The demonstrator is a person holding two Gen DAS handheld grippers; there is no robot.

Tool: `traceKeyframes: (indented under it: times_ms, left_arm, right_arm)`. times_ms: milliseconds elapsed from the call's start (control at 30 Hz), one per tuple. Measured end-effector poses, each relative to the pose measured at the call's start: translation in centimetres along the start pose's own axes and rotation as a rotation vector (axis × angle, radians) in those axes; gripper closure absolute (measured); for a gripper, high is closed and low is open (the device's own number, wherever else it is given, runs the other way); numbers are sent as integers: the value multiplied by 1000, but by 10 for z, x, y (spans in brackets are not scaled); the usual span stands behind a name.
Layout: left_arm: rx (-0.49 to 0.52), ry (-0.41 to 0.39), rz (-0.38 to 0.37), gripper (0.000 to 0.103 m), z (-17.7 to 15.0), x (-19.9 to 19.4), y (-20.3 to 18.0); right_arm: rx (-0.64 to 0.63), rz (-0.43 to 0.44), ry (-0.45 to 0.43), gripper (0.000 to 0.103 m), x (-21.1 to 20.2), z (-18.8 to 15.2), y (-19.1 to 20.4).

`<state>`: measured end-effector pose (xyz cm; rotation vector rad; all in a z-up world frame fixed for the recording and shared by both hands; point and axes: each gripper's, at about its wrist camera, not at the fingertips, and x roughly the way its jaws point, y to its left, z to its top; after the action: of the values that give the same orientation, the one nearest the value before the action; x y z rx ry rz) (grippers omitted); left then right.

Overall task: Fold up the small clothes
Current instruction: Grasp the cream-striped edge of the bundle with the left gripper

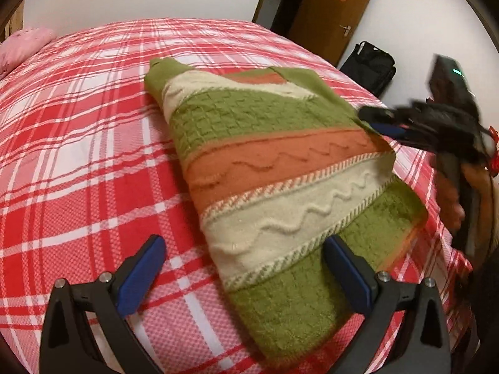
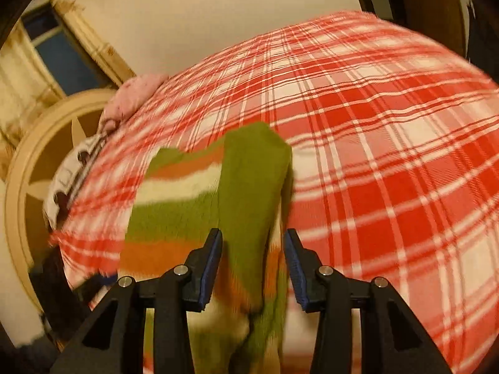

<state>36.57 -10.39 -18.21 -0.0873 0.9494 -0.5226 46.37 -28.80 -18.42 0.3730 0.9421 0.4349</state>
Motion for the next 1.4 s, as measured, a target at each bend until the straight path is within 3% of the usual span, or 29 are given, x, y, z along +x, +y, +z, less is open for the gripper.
traceKeyframes:
  times_ms: [233,433,767,867,933,1000,1067,1133,1233,1267,1333,1400]
  left_arm:
    - [-7,11,13,0,10,9,3]
    - [-1,3,12,0,13,14,2]
    - [-7,6,-7,0,12,14,4]
    - [-8,8,-10,0,10,14,4]
    - [-8,8,-11,0,10,14,4]
    - [0,2,-22,0,10,14,2]
    - [3,-13,-35,9,9,12,1]
    - [22,-22,-71,26,8,10,-3]
    - [35,-27,-77,38,7,9,-6]
    - [30,-28,-80,41,7,8,-5]
    - [14,-37,-92,59,6,5,-2]
    - [-9,-51,-104,68,5,-1,2]
  right_arm:
    - [86,36,51,54,52,37,-28]
    - [69,23,48,50,58,35,-32]
    - [140,114,78,50,87,56,-36]
    - [145,158,79,54,82,50,-41]
    - [178,226,93,65,80,42,-47]
    - [165,246,91,68,80,39,-46]
    - [170,251,88,69,83,40,-46]
    - [183,259,88,71,87,42,-45]
    - [154,238,77,77,83,43,-35]
    - [137,222,69,78,81,43,-30]
    - [106,197,44,80,73,42,-21]
    - [103,201,22,80,66,43,-17]
